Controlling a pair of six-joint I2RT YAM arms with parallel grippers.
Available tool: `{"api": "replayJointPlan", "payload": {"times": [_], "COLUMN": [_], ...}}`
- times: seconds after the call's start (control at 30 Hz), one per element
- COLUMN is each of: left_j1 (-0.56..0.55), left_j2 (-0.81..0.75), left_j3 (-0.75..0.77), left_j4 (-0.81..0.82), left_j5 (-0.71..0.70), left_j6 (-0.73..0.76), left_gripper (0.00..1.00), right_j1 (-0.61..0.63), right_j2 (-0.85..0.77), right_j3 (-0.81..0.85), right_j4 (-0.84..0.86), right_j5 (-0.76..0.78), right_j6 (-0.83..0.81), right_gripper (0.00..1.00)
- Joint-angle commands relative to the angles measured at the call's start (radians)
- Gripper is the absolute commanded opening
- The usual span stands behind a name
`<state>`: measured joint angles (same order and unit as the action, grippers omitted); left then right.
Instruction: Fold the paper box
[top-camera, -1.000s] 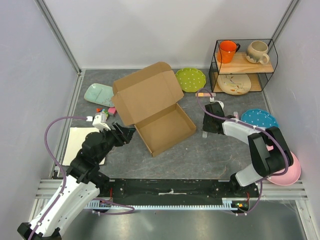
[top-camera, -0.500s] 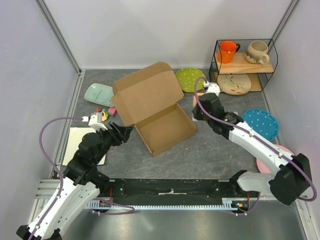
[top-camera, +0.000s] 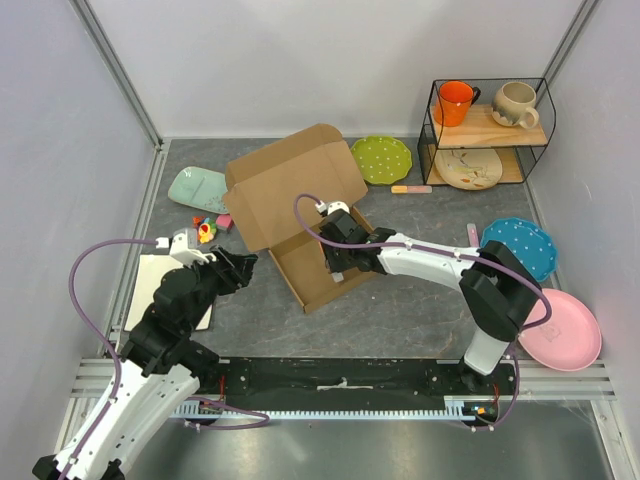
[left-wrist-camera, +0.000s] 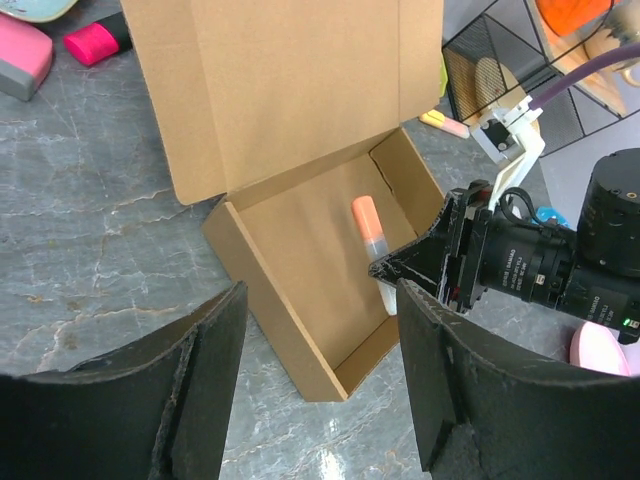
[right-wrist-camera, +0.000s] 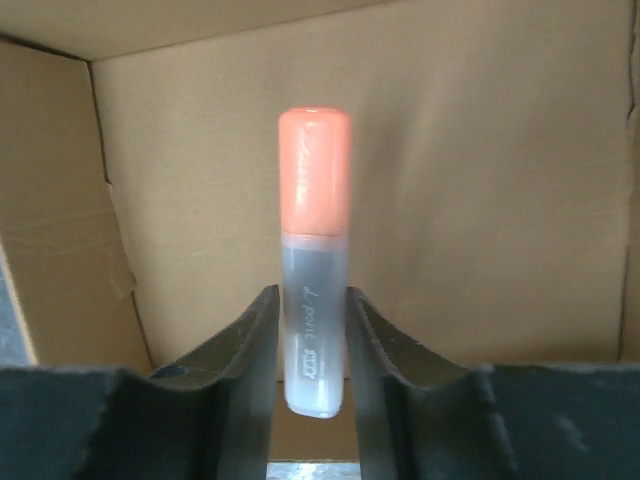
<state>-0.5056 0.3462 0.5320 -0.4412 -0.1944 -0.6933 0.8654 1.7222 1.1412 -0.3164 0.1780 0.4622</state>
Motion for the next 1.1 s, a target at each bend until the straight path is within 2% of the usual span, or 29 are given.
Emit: {"api": "replayJointPlan", "payload": {"times": [0.0,0.07,0.17,0.3,0.43,0.53,0.87,1.0,1.07], "left_j1": [0.004,0.004,0.004,0.004,0.004,0.004,0.004,0.004,0.004], "left_j2": [-0.012,-0.009,-0.004,-0.006,-0.009,-0.010,-0.013,-0.016,-0.010], "left_j3": [0.046,0.049,0.054,0.057,0.056,0.056,0.086,0.088,0.088], "left_j4": [-0.028,-0.031,-0.033,-0.036,-0.036,-0.040,-0.076,-0.077,-0.076], "left_j5": [-0.045,-0.048,-0.056,-0.065,-0.068,-0.069,-0.097,-0.111,-0.112], "left_j6": [0.028,0.032,0.040,0.051,0.055,0.052,0.081,0.083,0.084], "left_gripper": [0.68,0.68,0.68,0.68,0.69,0.70,0.72,0.73,0.73], "right_j1": [0.001,0.003,0.000,-0.052,-0.198,-0.247,-0.273,-0.278,-0.279], "right_j2": [-0.016,-0.047,-0.111,-0.171,-0.170,-0.145,0.011,0.046,0.040], "right_j3": [0.048,0.046,0.045,0.020,-0.032,-0.055,-0.001,-0.030,-0.072], "right_j4": [0.042,0.040,0.030,-0.003,0.031,0.086,0.137,0.155,0.174], "right_j5": [0.018,0.064,0.135,0.227,0.238,0.199,0.155,0.169,0.173], "right_j6": [0.000,0.006,0.000,-0.040,-0.088,-0.134,-0.181,-0.163,-0.142], "right_gripper": [0.48,0.61,0.70,0.72,0.71,0.70,0.68,0.57,0.45]}}
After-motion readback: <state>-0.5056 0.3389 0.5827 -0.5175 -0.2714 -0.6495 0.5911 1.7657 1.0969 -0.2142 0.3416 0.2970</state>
